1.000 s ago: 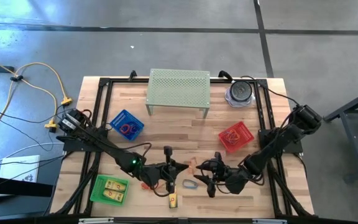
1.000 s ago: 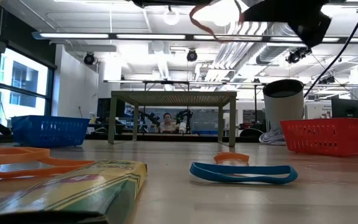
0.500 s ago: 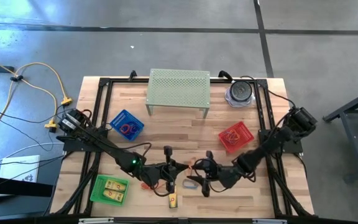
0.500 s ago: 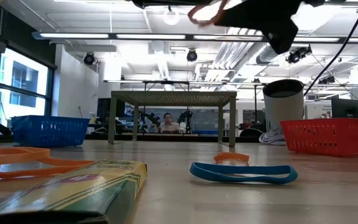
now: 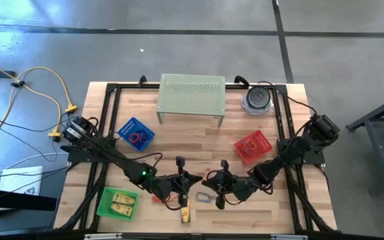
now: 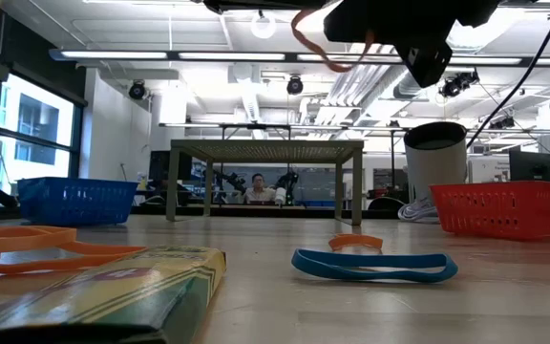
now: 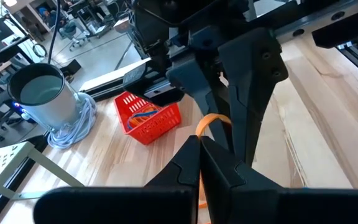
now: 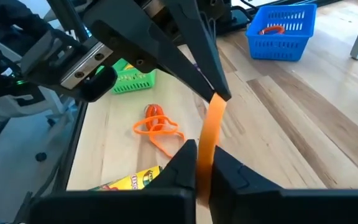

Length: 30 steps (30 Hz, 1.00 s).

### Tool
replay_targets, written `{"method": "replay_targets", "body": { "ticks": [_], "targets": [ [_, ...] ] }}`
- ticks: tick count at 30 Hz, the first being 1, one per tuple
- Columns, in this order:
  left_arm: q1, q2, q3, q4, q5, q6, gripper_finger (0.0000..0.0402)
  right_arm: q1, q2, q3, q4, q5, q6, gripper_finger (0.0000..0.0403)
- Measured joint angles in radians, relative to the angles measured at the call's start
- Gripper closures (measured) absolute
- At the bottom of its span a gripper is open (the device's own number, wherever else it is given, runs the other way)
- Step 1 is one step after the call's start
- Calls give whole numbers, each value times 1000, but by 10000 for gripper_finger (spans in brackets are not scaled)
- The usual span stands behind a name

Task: Pick & Place Office Desk Supplies
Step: Put the orange rubberband into the red bin

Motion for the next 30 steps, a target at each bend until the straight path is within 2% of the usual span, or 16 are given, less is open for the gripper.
{"method": "replay_targets", "body": {
  "ticks": [13, 17, 25, 30],
  "targets": [
    [0, 9, 0, 0, 4, 56, 391, 0, 0, 0, -3, -19, -1, 400],
    [-3, 10, 0, -1, 4, 67, 349, 0, 0, 0, -11, -22, 2, 400],
    [-23, 11, 0, -2, 4, 75, 234, 0, 0, 0, -115, -22, 91, 400],
    [-32, 11, 0, 0, 7, -14, 205, 9, -26, 0, -249, 7, 203, 401]
  ]
}}
